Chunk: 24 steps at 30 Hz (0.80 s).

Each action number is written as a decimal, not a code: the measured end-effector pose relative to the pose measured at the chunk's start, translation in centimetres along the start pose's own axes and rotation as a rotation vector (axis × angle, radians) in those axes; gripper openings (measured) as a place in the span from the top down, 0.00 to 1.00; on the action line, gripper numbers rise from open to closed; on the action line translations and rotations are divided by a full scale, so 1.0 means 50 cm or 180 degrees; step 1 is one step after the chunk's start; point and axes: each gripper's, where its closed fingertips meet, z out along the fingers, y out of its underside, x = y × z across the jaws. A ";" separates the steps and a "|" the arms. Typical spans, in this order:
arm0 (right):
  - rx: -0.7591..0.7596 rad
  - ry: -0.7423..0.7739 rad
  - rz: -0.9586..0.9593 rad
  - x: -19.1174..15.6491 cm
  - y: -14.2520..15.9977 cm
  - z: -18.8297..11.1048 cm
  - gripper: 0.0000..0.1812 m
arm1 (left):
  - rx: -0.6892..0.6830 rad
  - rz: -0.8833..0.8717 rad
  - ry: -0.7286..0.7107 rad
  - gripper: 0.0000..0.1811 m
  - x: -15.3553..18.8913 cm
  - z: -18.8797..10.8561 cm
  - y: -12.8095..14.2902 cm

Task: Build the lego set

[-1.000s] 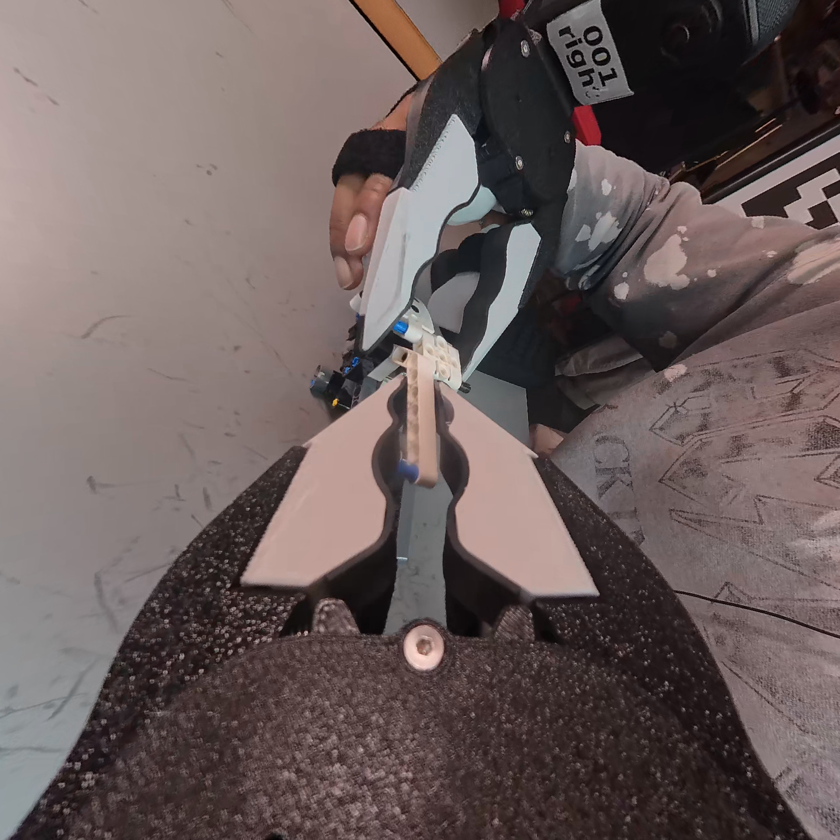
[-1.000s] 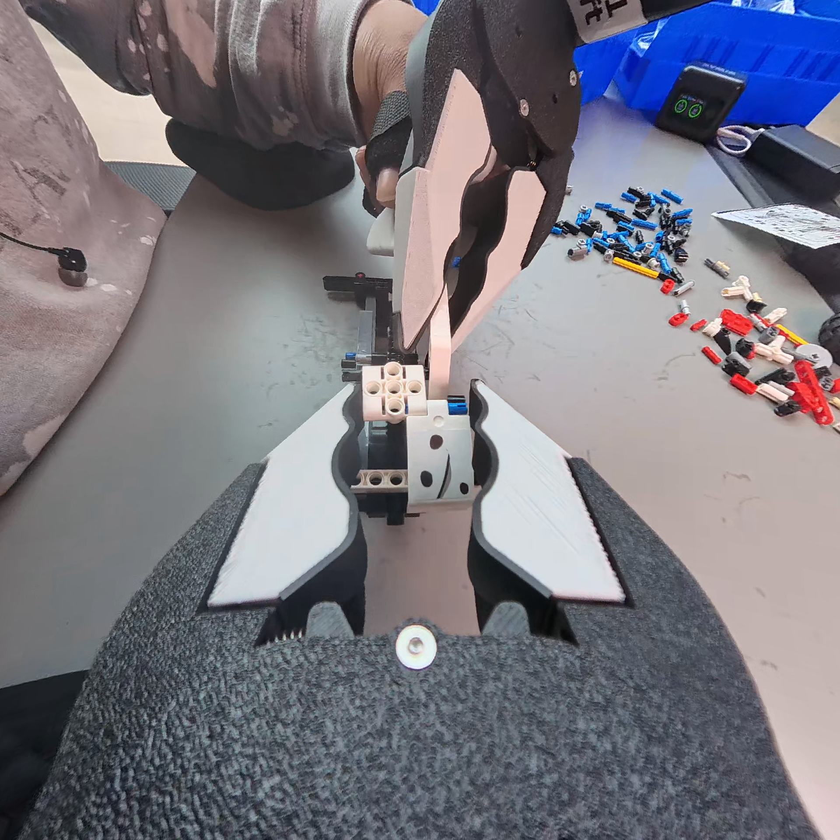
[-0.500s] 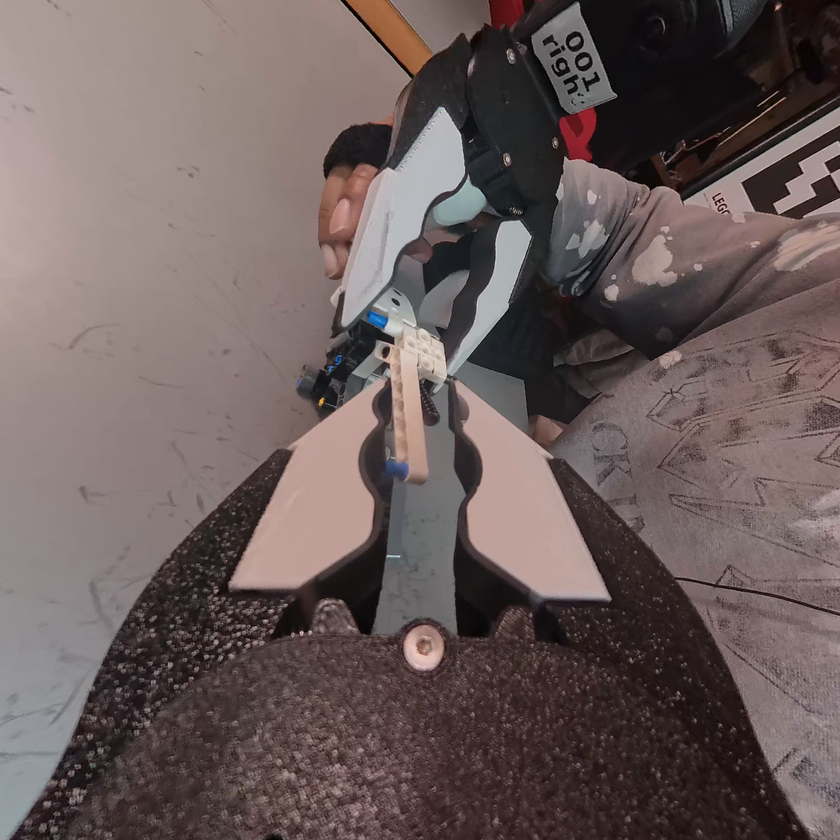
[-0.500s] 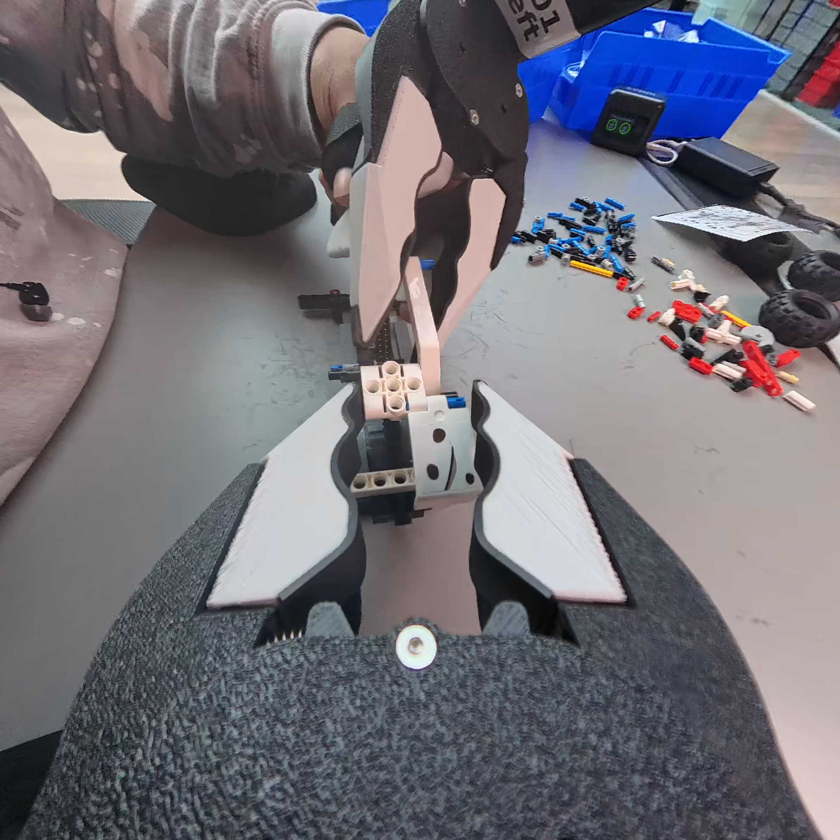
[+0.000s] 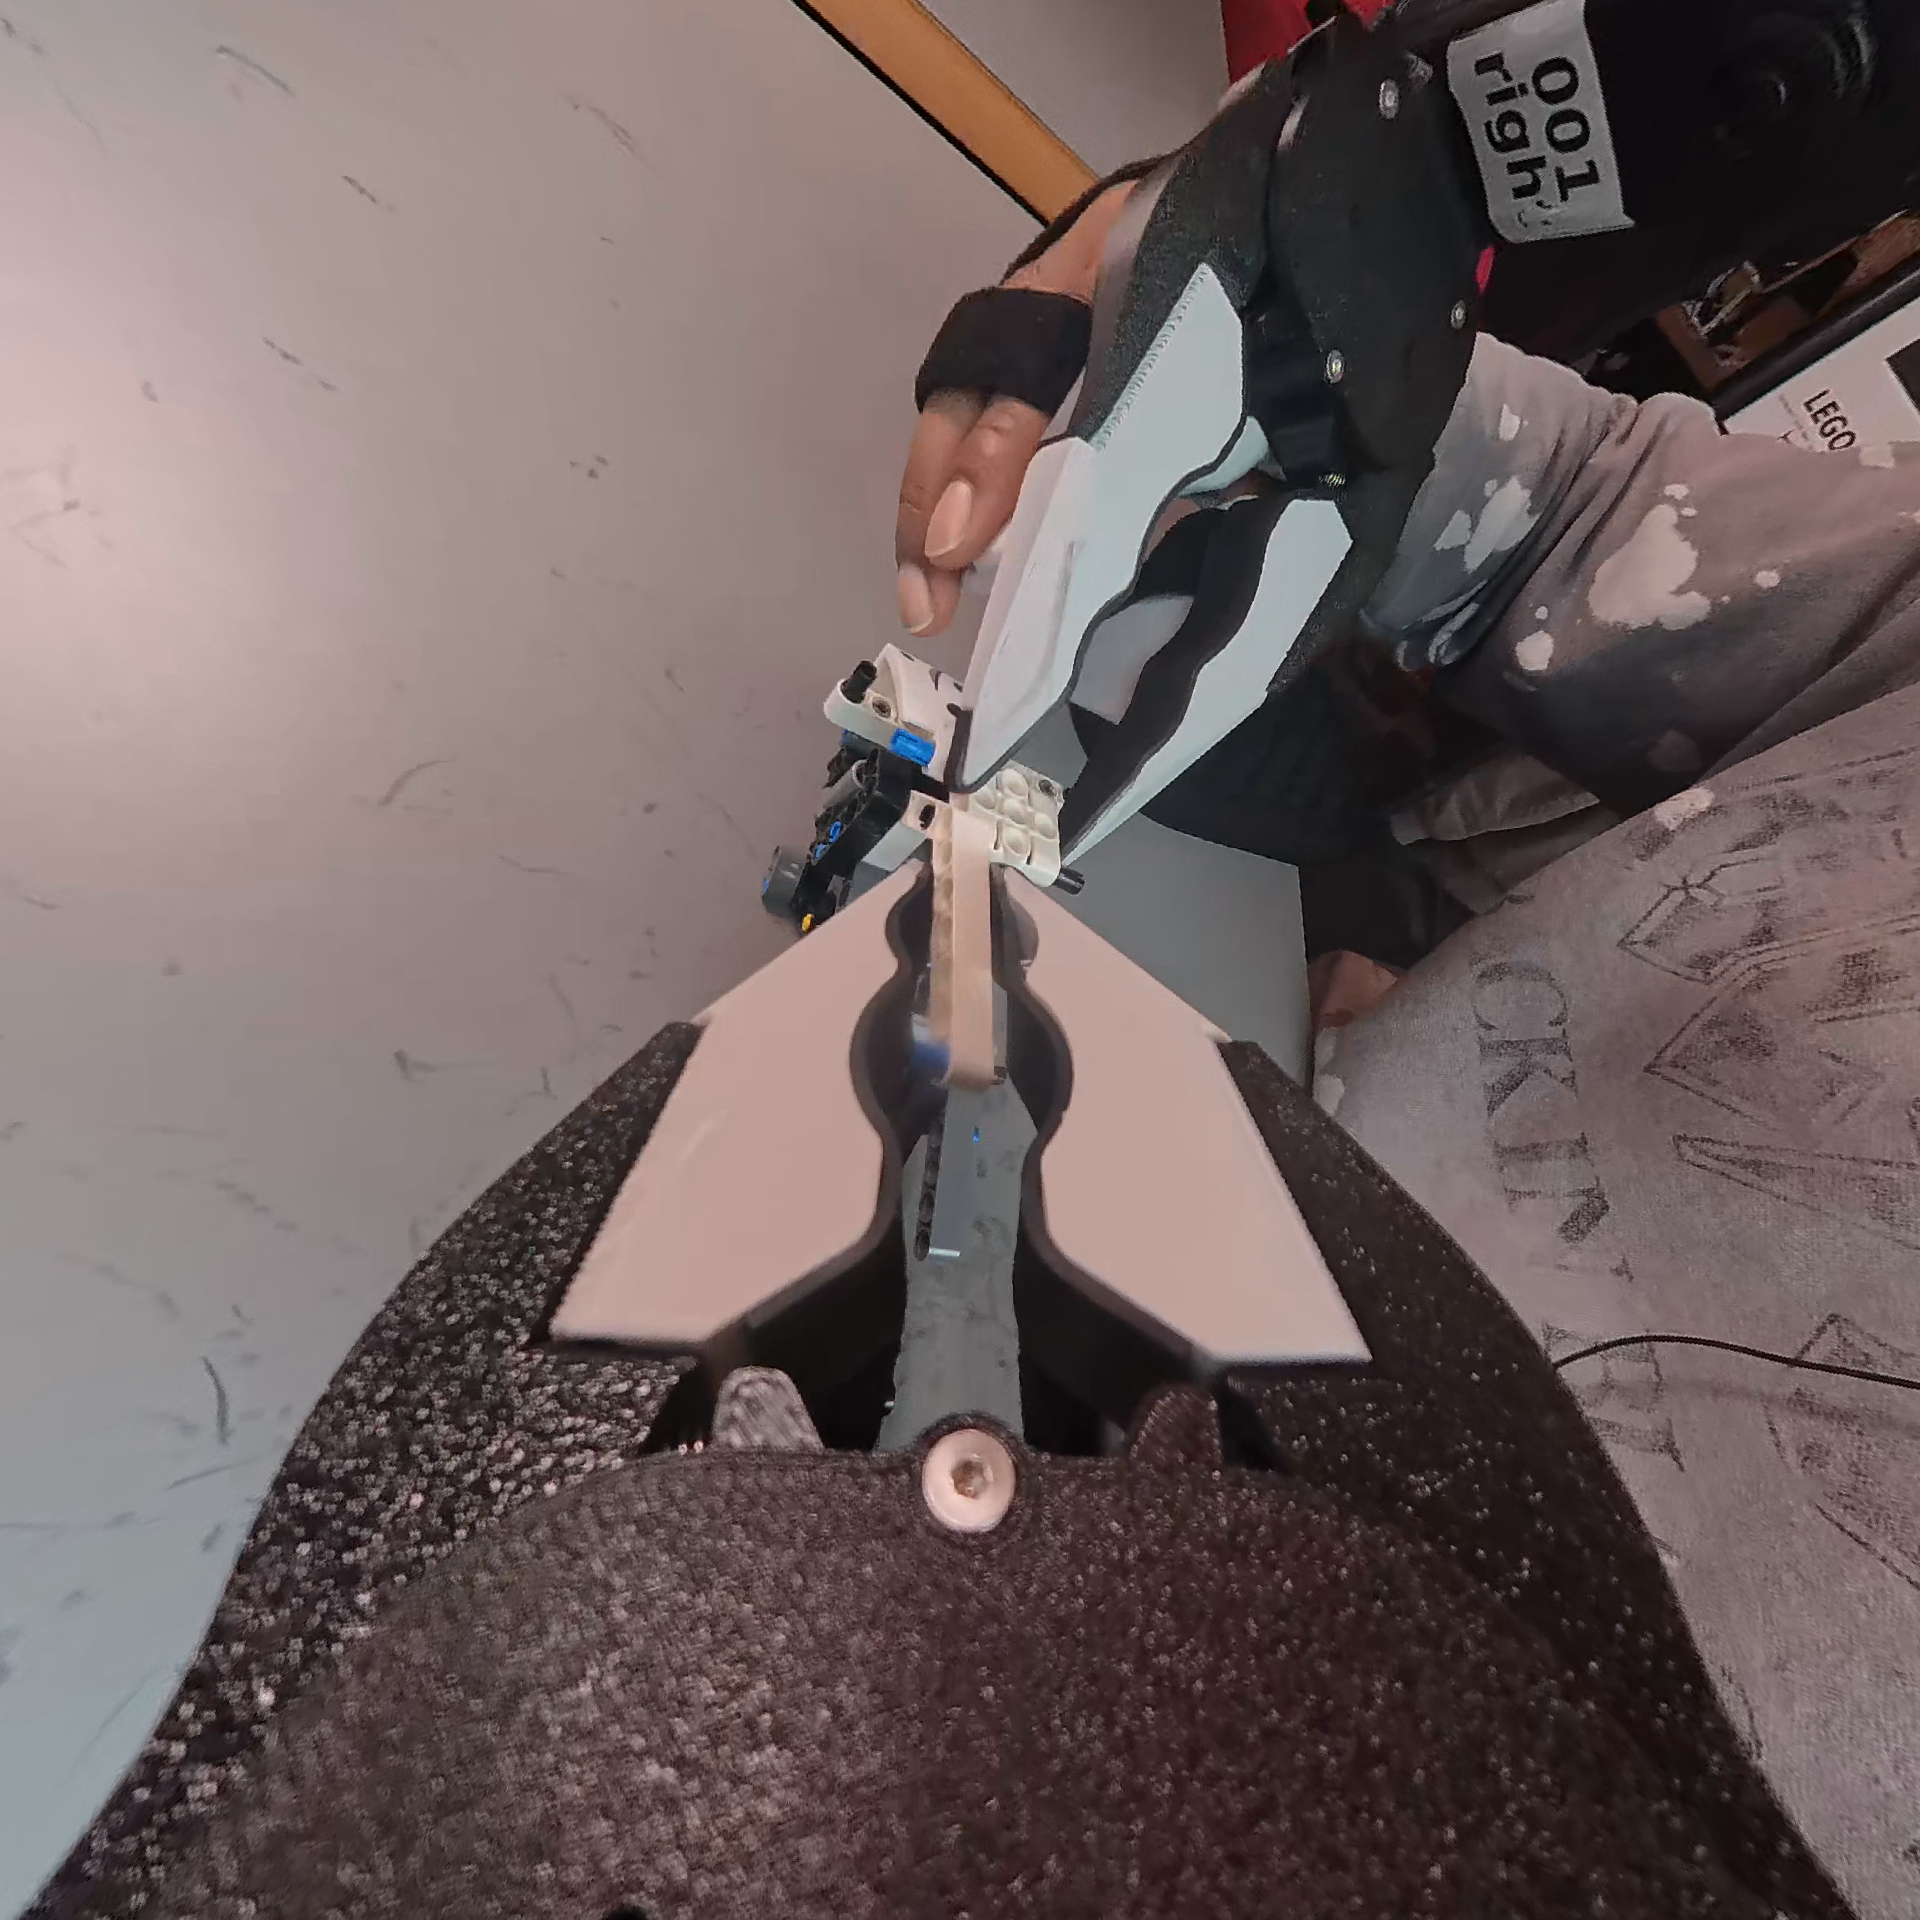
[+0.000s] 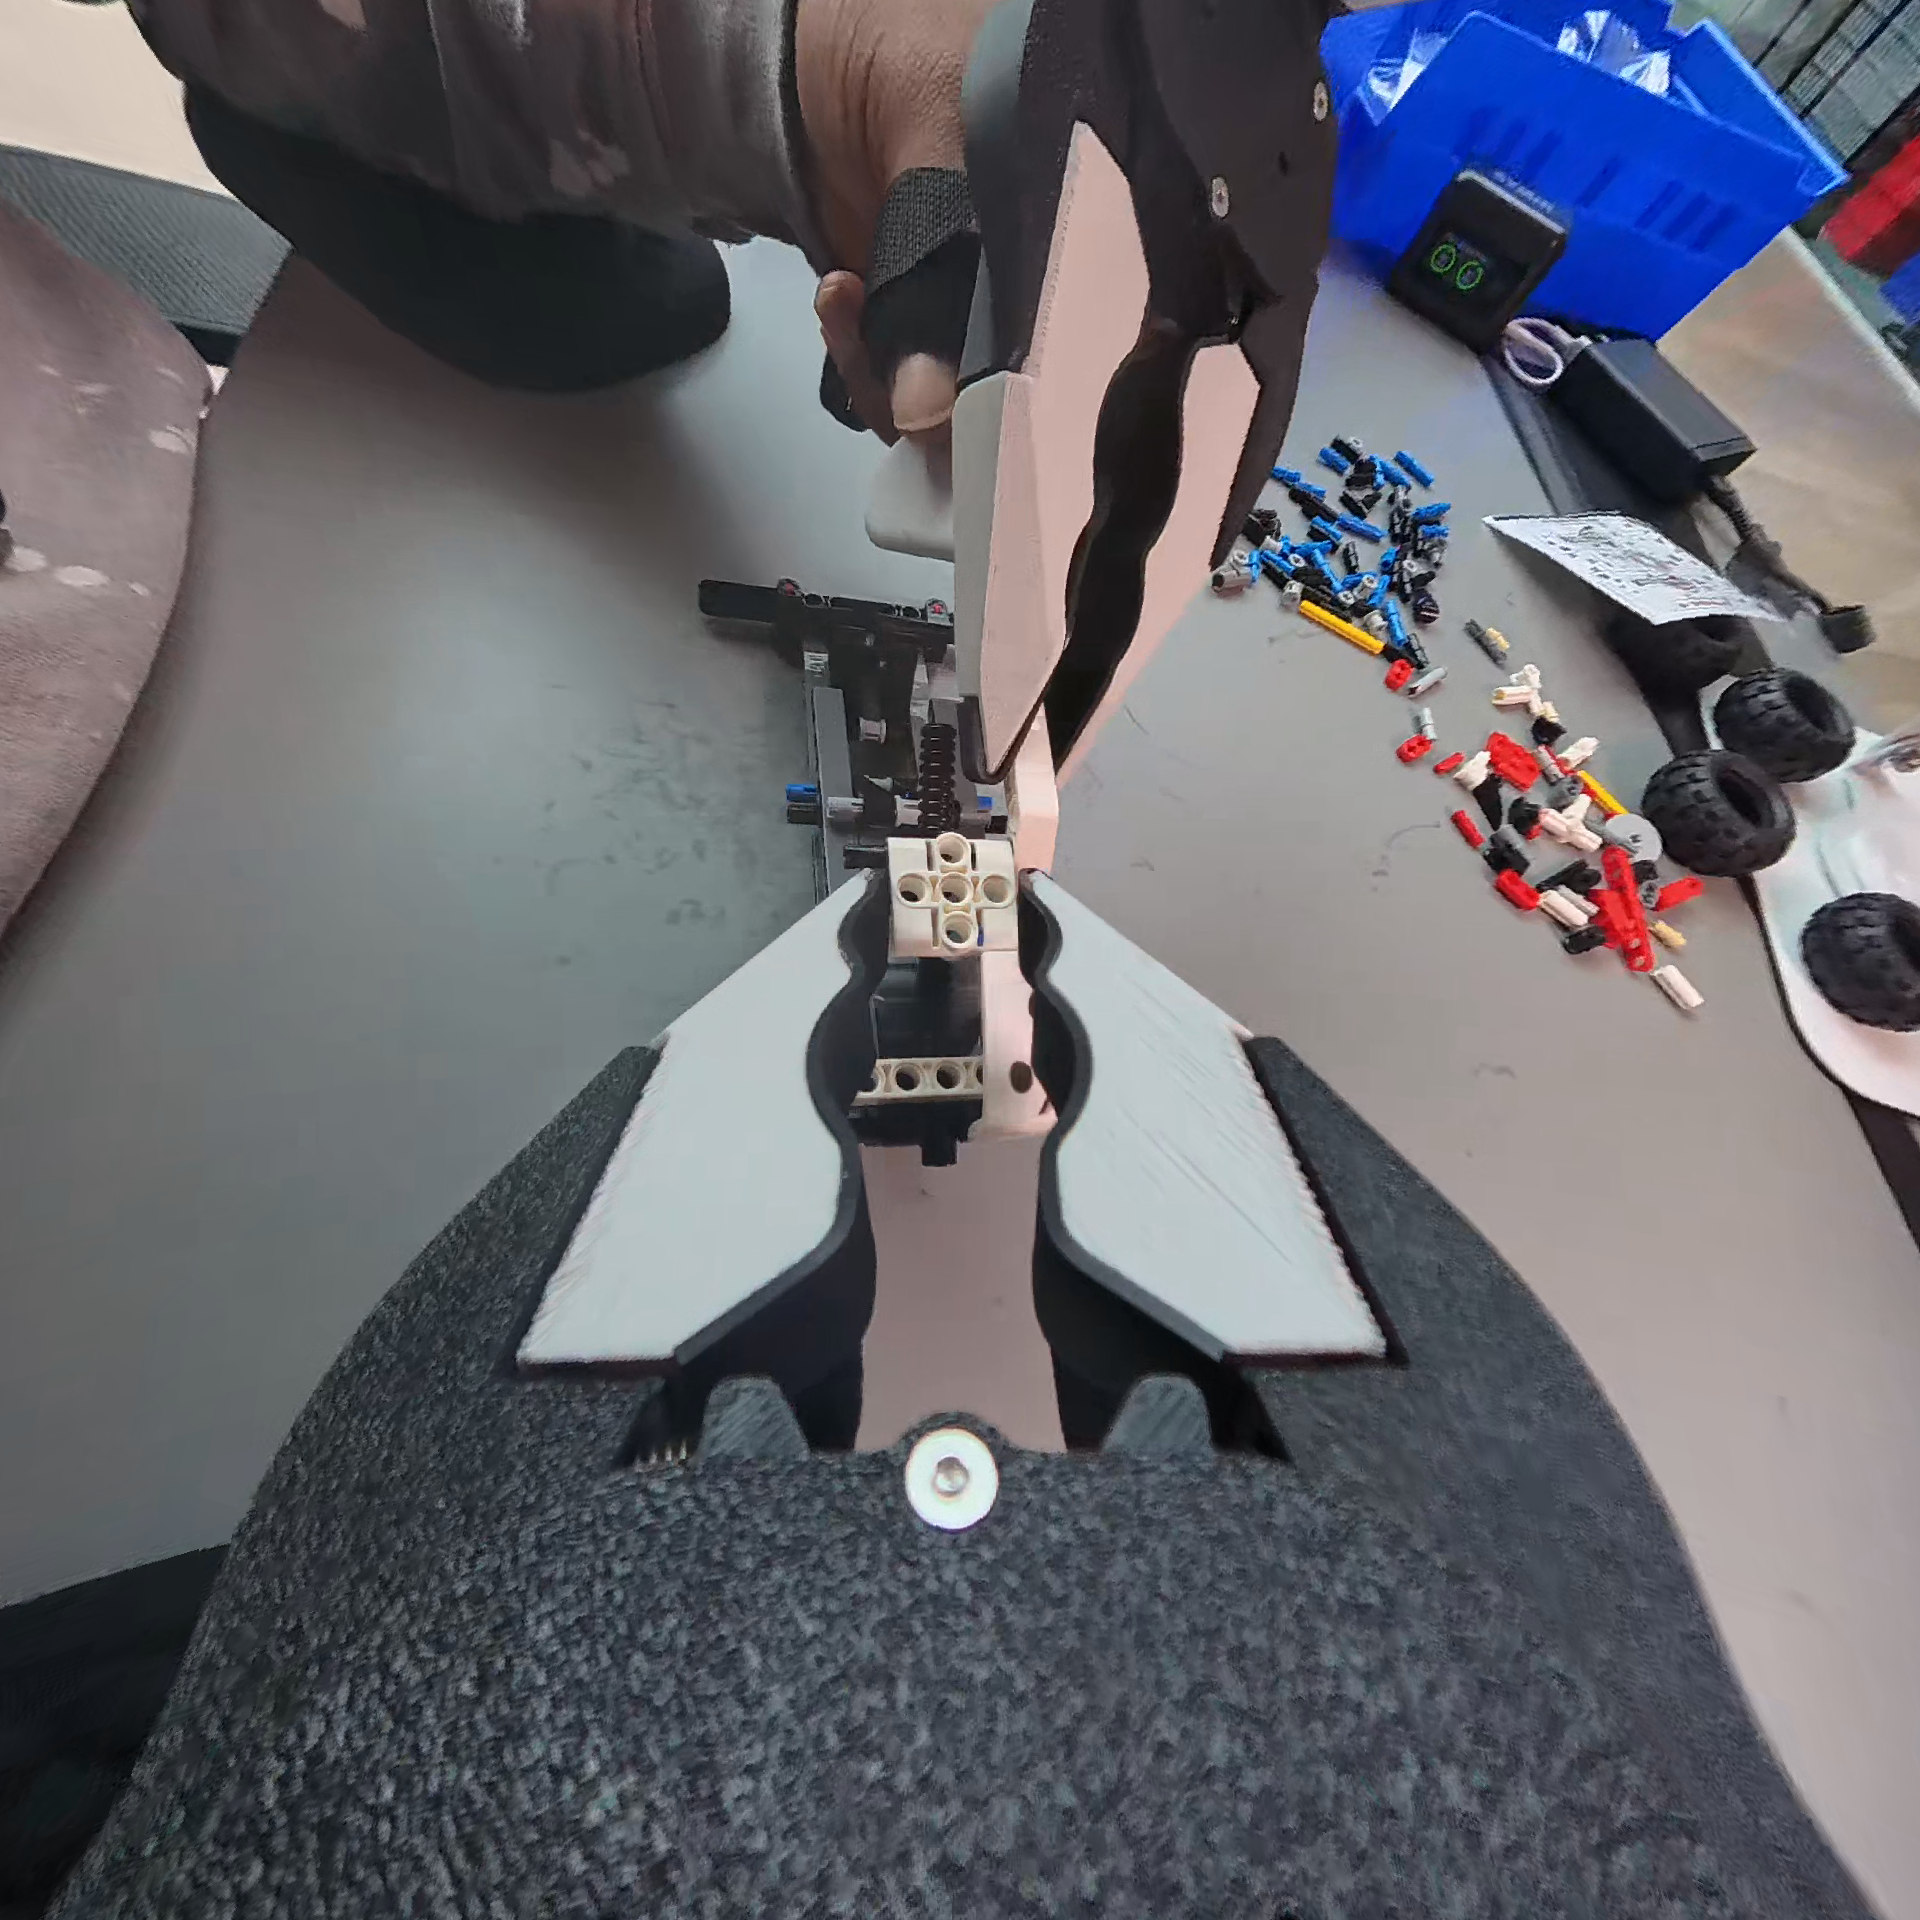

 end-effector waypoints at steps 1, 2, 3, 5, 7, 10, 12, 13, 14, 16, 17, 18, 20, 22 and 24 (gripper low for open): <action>0.0032 0.0013 0.0016 0.000 0.000 0.001 0.87 | -0.0006 -0.0007 0.0005 0.95 0.000 -0.001 0.001; 0.0054 0.0035 0.0020 -0.001 -0.001 0.001 0.87 | 0.0000 -0.0031 0.0023 0.95 0.000 -0.001 0.001; 0.0066 0.0074 0.0012 0.001 -0.001 0.001 0.87 | 0.0015 -0.0062 0.0047 0.95 0.000 -0.001 0.000; 0.0079 0.0184 -0.0068 0.003 -0.003 -0.002 0.85 | 0.0029 -0.0095 0.0104 0.95 0.001 -0.001 0.000; 0.0037 0.0191 -0.0166 0.003 -0.005 -0.003 0.82 | 0.0029 -0.0105 0.0171 0.95 0.003 0.000 0.000; -0.0234 -0.0006 -0.0151 0.003 0.008 0.009 0.72 | 0.0055 -0.0233 0.0323 0.95 0.004 0.001 -0.002; -0.0314 -0.0101 -0.0193 0.007 0.012 0.021 0.75 | 0.0094 -0.0347 0.0439 0.95 0.005 0.002 -0.002; -0.0318 -0.0204 -0.0200 0.003 0.012 0.025 0.76 | 0.0110 -0.0386 0.0475 0.95 0.005 0.002 -0.002; -0.0313 -0.0316 -0.0161 -0.002 0.010 0.027 0.79 | 0.0121 -0.0421 0.0488 0.95 0.003 0.001 -0.002; -0.0235 -0.0387 -0.0063 -0.002 0.008 0.029 0.81 | 0.0134 -0.0452 0.0499 0.95 0.001 -0.002 -0.001; -0.0168 -0.0403 0.0004 -0.002 0.007 0.030 0.81 | 0.0129 -0.0457 0.0508 0.95 0.001 -0.002 0.000; -0.0091 -0.0410 0.0067 -0.002 0.006 0.030 0.81 | 0.0123 -0.0461 0.0521 0.95 0.001 -0.002 0.001; 0.0049 -0.0415 0.0187 -0.004 0.003 0.030 0.81 | 0.0111 -0.0475 0.0573 0.95 0.003 -0.001 0.002; 0.0176 -0.0433 0.0321 -0.005 0.002 0.028 0.81 | 0.0126 -0.0499 0.0631 0.95 0.004 0.001 0.002; 0.0286 -0.0430 0.0425 -0.005 0.002 0.026 0.81 | 0.0158 -0.0535 0.0689 0.95 0.004 0.003 0.000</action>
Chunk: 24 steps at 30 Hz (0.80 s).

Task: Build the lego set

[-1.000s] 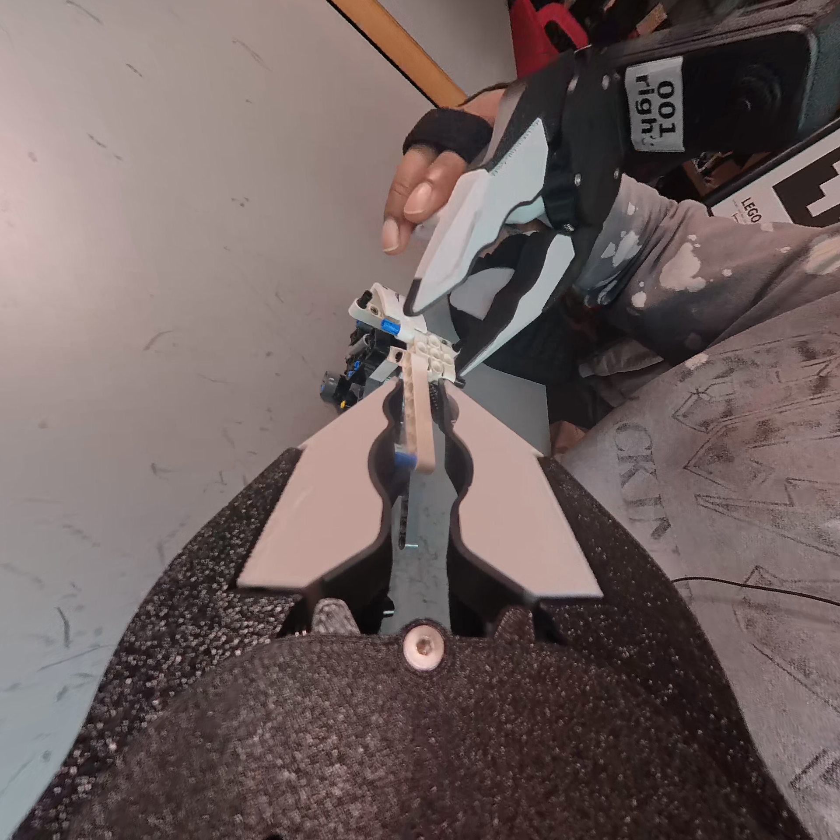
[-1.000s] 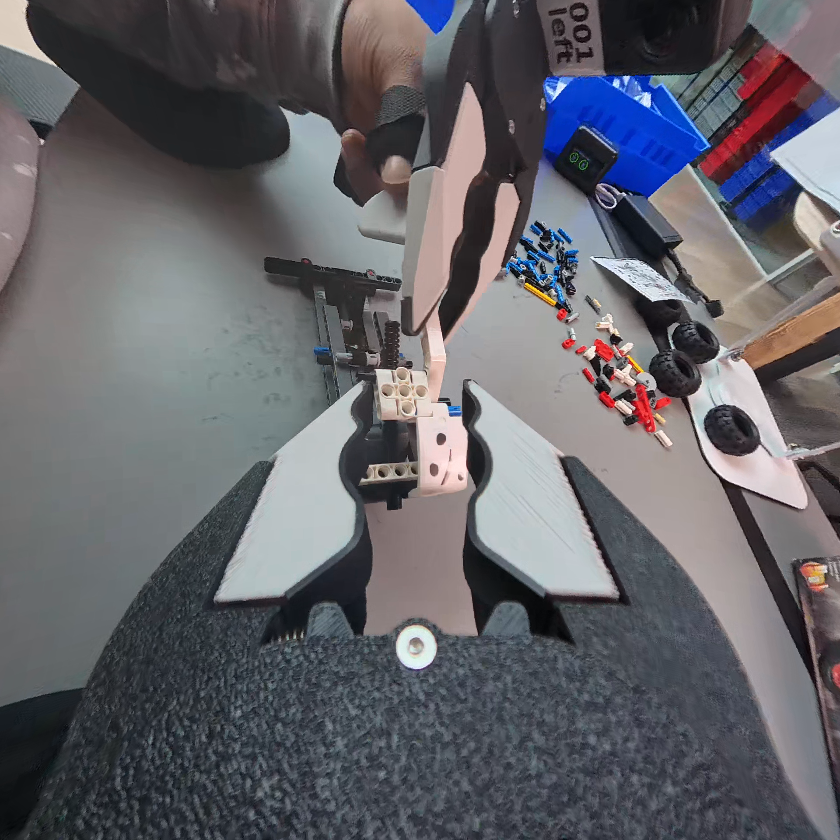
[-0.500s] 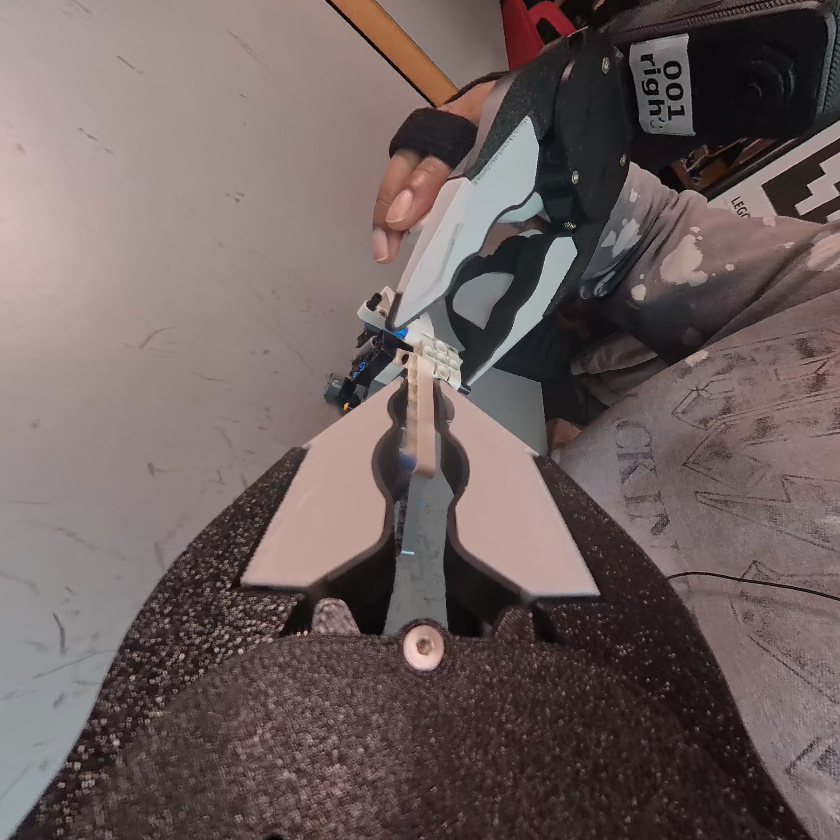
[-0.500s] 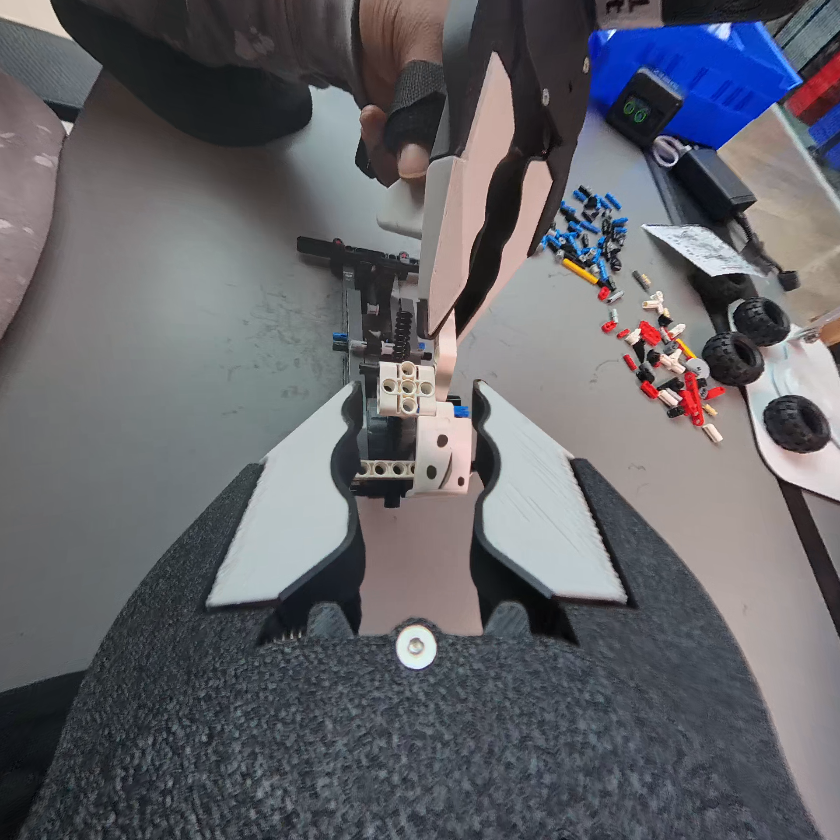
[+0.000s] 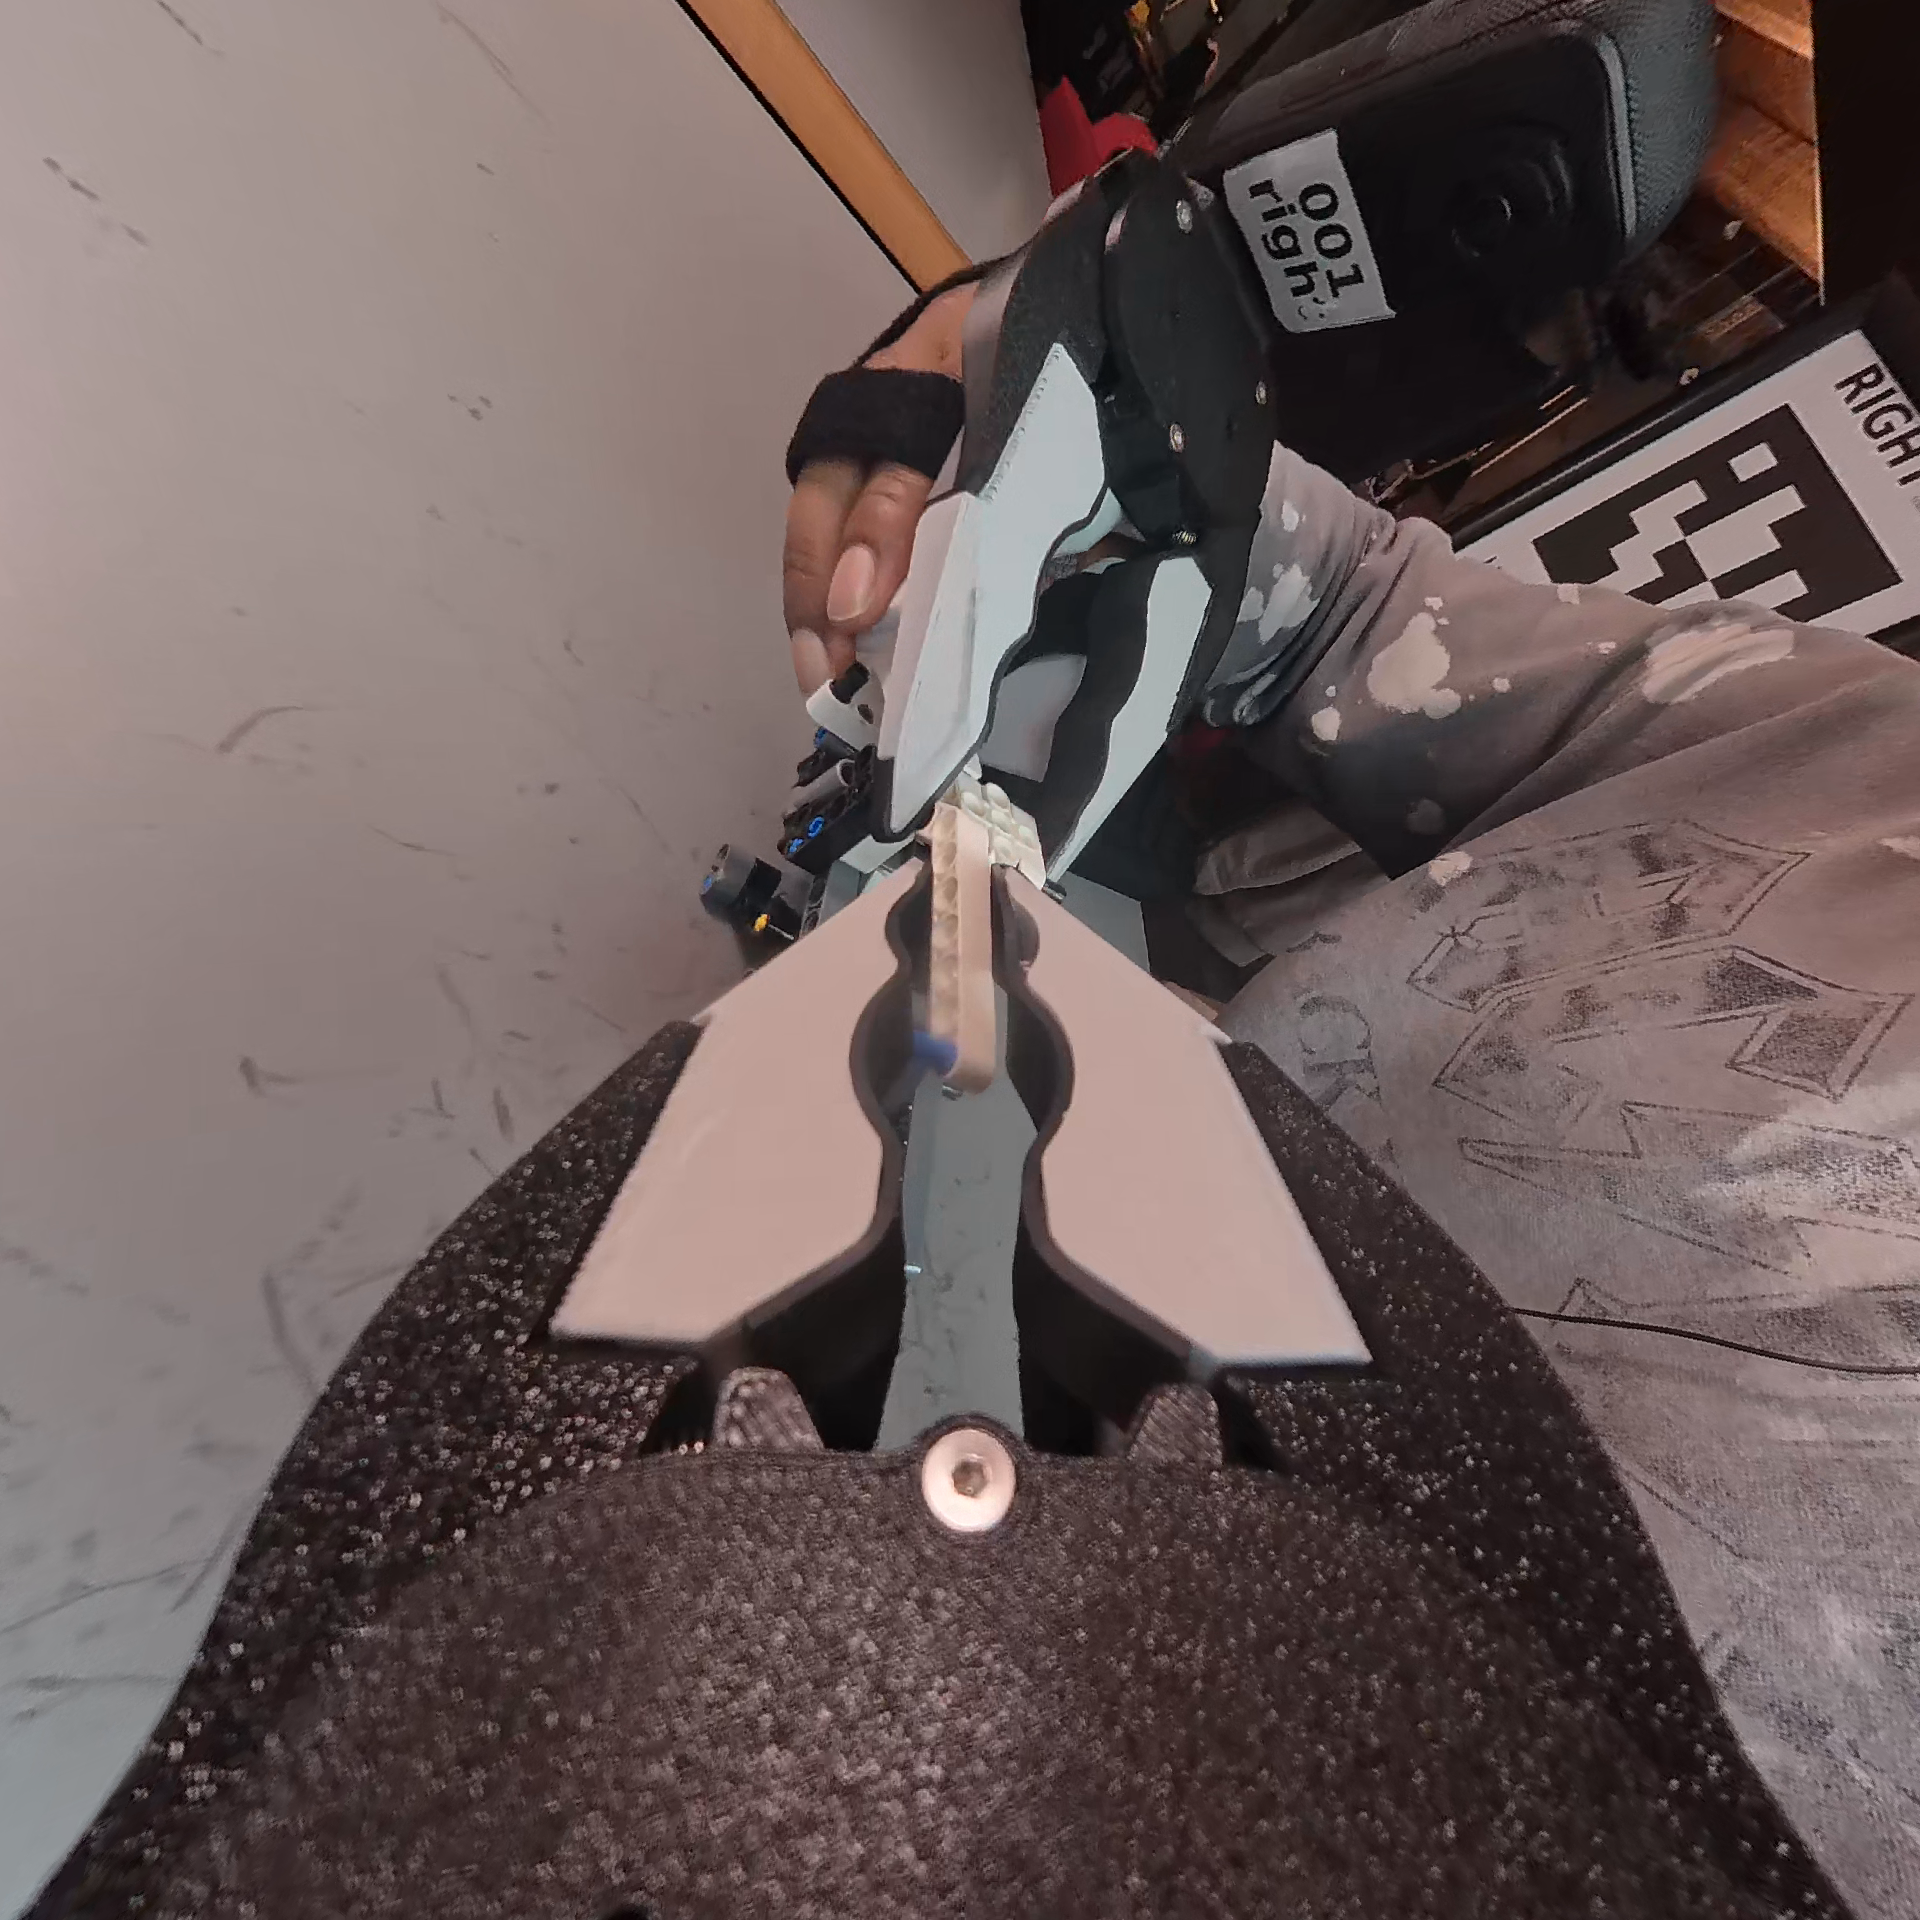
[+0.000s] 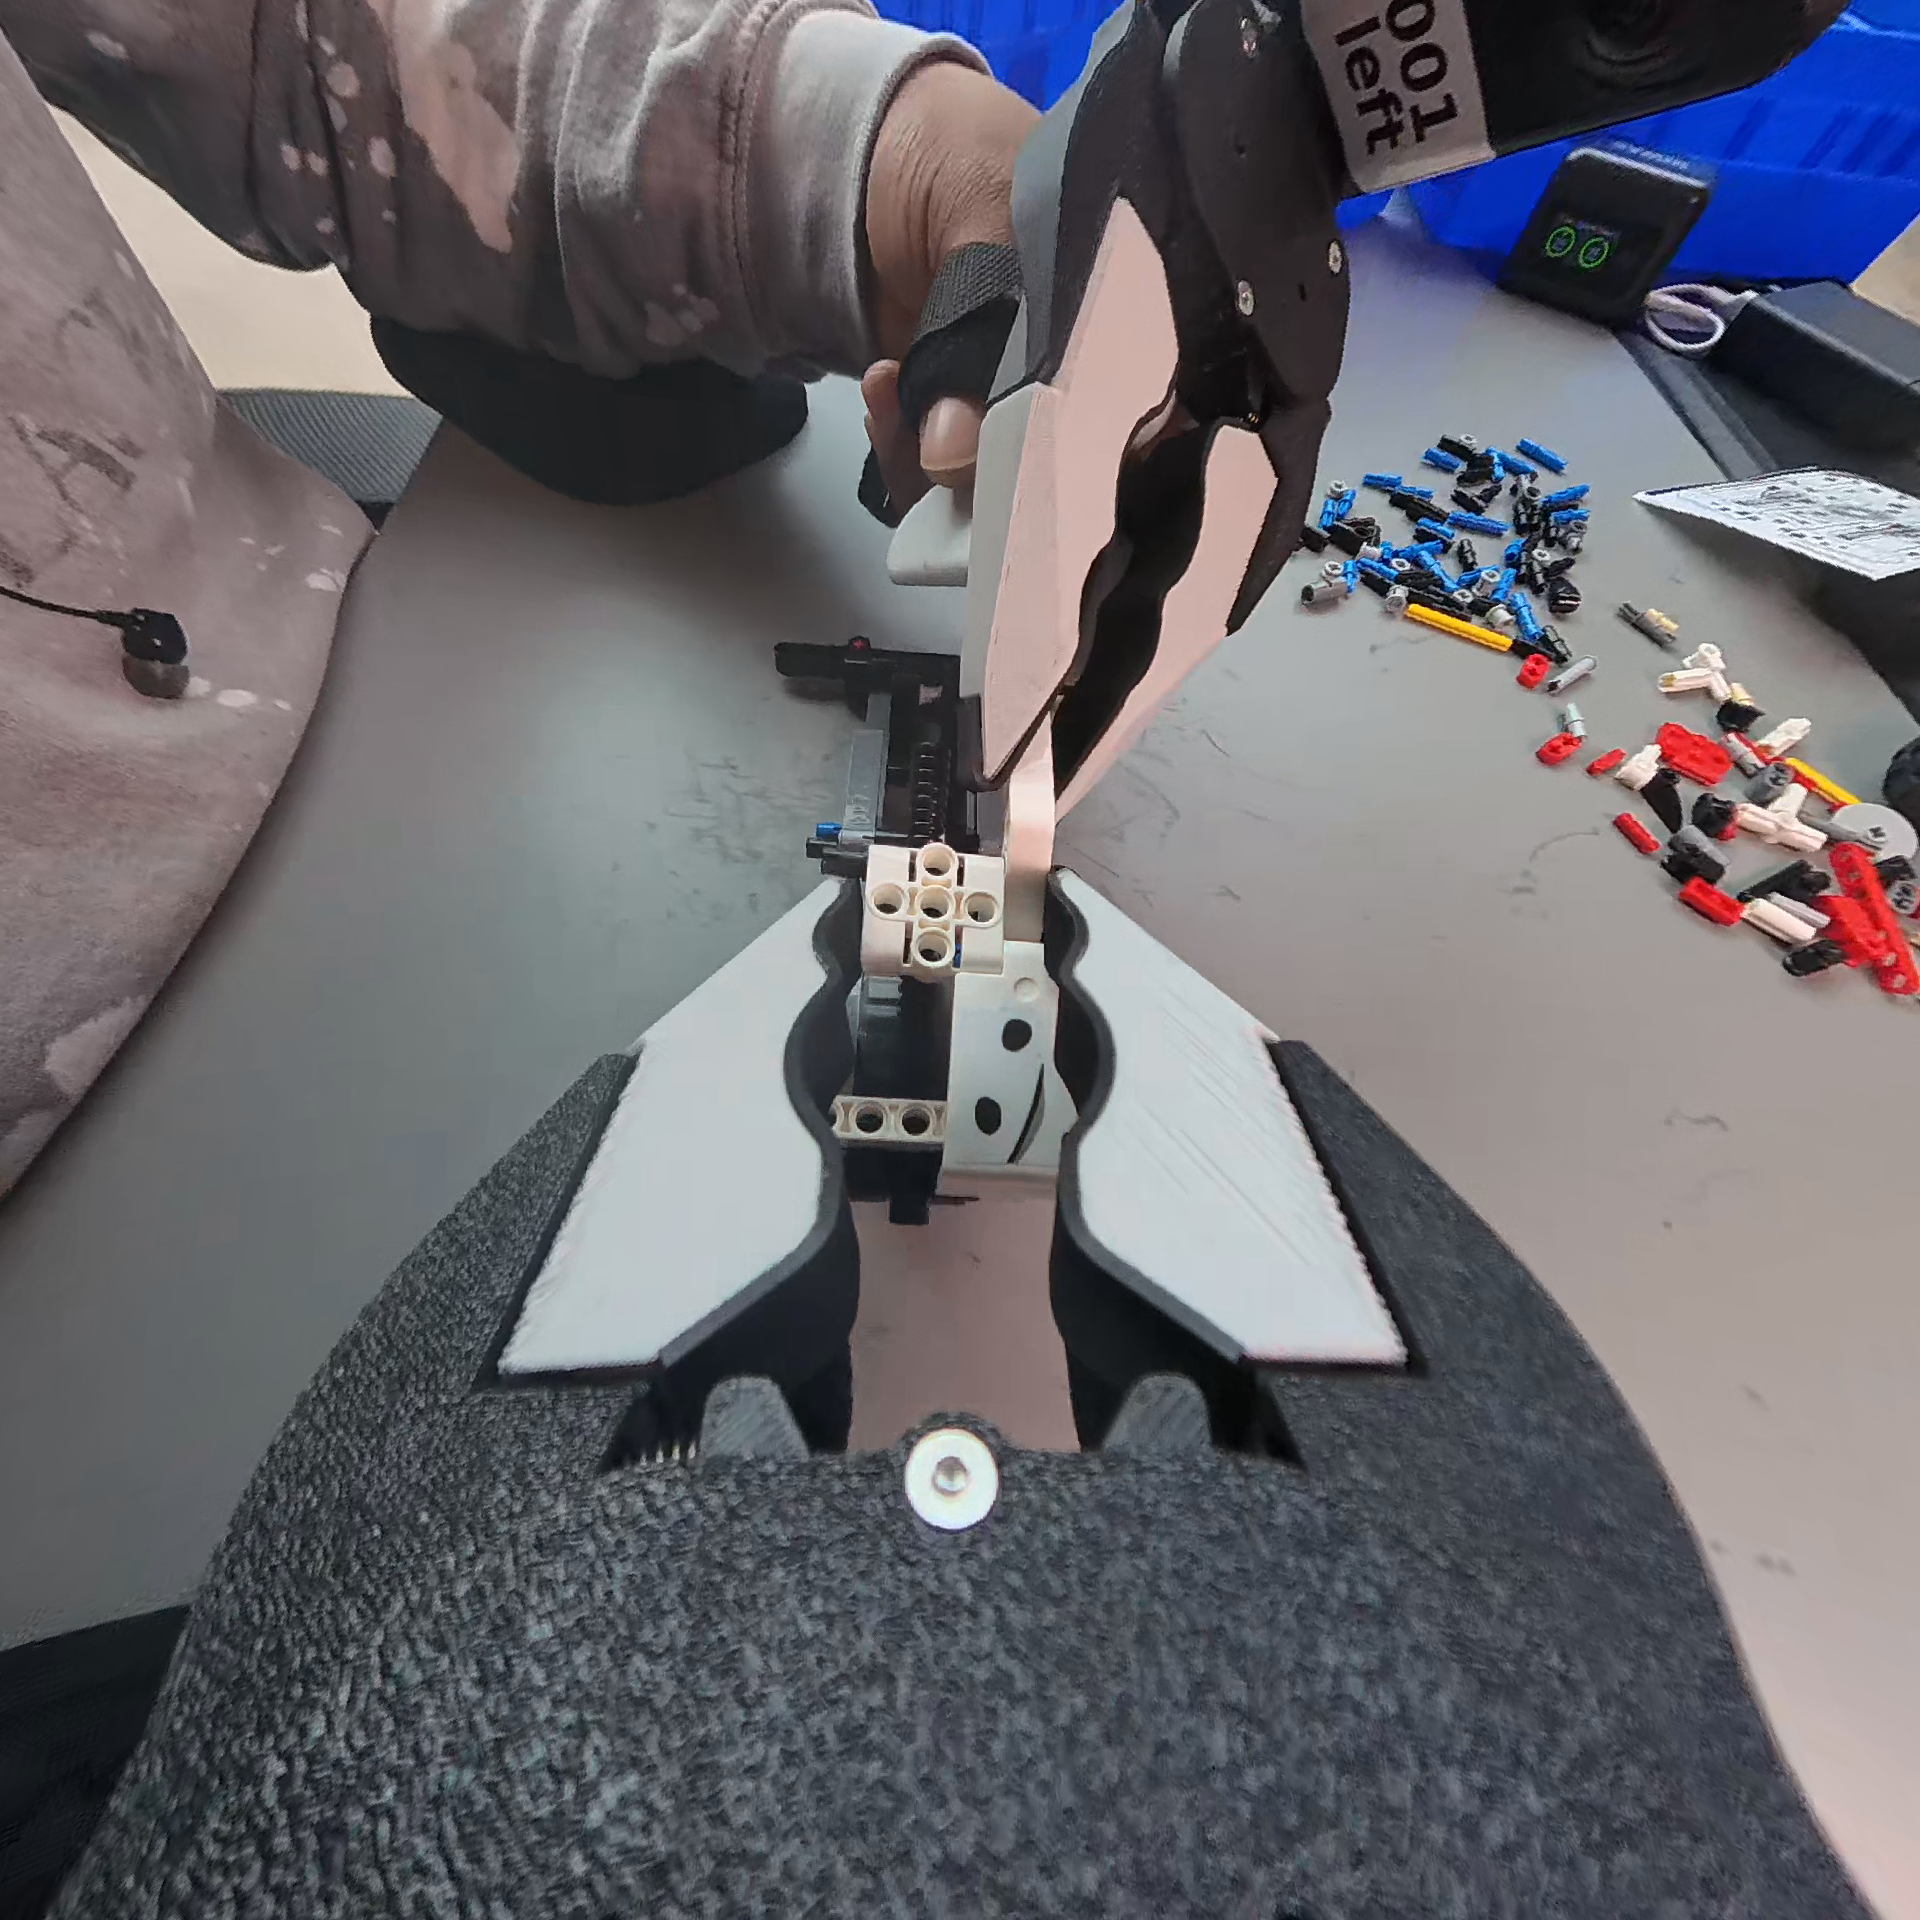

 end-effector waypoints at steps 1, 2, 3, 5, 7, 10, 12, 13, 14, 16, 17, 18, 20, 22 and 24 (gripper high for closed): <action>0.0042 0.0004 0.0028 0.000 0.000 -0.001 0.81 | 0.0018 -0.0011 0.0022 0.95 0.000 0.001 -0.001; 0.0074 0.0010 0.0049 0.001 0.000 -0.001 0.81 | 0.0041 -0.0018 0.0033 0.95 0.000 0.001 -0.002; 0.0099 0.0026 0.0069 0.002 0.000 -0.002 0.81 | 0.0071 -0.0024 0.0026 0.95 -0.001 0.000 -0.005; 0.0101 0.0089 0.0097 0.008 -0.001 -0.002 0.81 | 0.0137 0.0072 -0.0081 0.94 -0.006 -0.004 -0.012; 0.0083 0.0189 0.0101 0.016 -0.003 -0.003 0.80 | 0.0251 0.0273 -0.0311 0.86 -0.016 -0.021 -0.024; 0.0114 0.0282 0.0143 0.018 -0.009 -0.022 0.67 | 0.0534 0.0458 -0.0422 0.81 0.000 -0.070 -0.041; 0.0283 0.0275 0.0277 0.009 -0.024 -0.051 0.63 | 0.0596 0.0605 -0.0606 0.79 0.002 -0.106 -0.029; 0.0283 0.0339 0.0300 0.009 -0.024 -0.065 0.61 | 0.0601 0.0673 -0.0727 0.77 -0.001 -0.122 -0.017; 0.0221 0.0426 0.0286 0.007 -0.017 -0.075 0.59 | 0.0616 0.0736 -0.0847 0.75 -0.007 -0.138 -0.004; 0.0034 0.0582 0.0276 -0.002 0.005 -0.086 0.54 | 0.0764 0.0864 -0.1019 0.69 -0.015 -0.166 0.017; -0.0081 0.0647 0.0301 -0.008 0.020 -0.084 0.52 | 0.0923 0.0934 -0.1072 0.67 -0.016 -0.180 0.020; -0.0203 0.0701 0.0321 -0.012 0.037 -0.078 0.50 | 0.1086 0.0976 -0.1122 0.66 -0.018 -0.194 0.022; -0.0304 0.0797 0.0353 -0.013 0.055 -0.061 0.45 | 0.1337 0.1006 -0.1197 0.65 -0.023 -0.220 0.023; -0.0324 0.0836 0.0404 -0.004 0.058 -0.040 0.45 | 0.1545 0.0999 -0.1206 0.64 -0.019 -0.242 0.012; -0.0420 0.0768 0.0336 0.001 0.063 -0.020 0.50 | 0.1632 0.1095 -0.1315 0.64 -0.017 -0.256 0.001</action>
